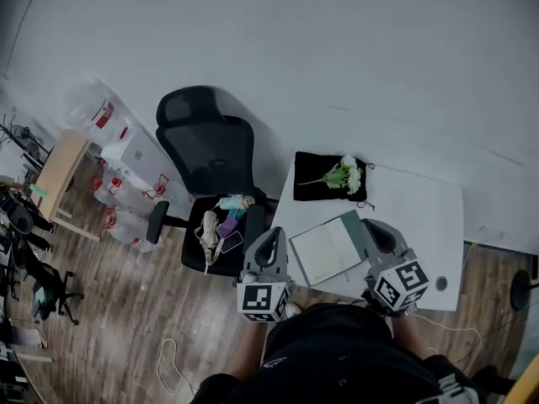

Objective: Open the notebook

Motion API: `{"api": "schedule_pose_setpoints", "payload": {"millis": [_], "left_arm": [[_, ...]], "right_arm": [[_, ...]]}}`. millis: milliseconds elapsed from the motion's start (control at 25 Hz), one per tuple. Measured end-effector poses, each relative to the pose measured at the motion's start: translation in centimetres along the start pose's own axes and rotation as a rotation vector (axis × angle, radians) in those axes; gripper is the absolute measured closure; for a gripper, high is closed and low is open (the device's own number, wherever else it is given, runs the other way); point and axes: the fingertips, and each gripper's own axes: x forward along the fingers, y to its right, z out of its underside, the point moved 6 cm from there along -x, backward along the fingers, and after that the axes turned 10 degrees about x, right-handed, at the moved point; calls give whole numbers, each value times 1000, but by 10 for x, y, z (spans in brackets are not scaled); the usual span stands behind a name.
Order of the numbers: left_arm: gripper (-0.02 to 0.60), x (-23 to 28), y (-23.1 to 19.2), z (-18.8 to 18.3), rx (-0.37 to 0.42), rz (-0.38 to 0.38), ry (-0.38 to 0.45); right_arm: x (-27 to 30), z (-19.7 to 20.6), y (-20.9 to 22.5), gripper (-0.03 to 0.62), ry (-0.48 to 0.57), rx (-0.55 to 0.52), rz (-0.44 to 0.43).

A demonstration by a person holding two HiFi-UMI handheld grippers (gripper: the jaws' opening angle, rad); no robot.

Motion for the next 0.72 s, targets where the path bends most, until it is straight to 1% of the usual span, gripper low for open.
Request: {"api": "schedule_pose_setpoints", "payload": {"millis": [240, 360, 480, 720], "left_arm": [[575, 0, 4, -4, -9, 16, -1], [575, -1, 7, -2, -17, 24, -10], [575, -3, 8, 1, -20, 31, -17], [575, -6, 10, 3, -30, 37, -14]], "right_arm": [[-2, -5, -1, 588, 16, 11, 11], [-4, -3, -1, 588, 10, 21, 17], [-5, -1, -4, 588, -2, 8, 11], [-6, 4, -10, 588, -12, 7, 7]]}}
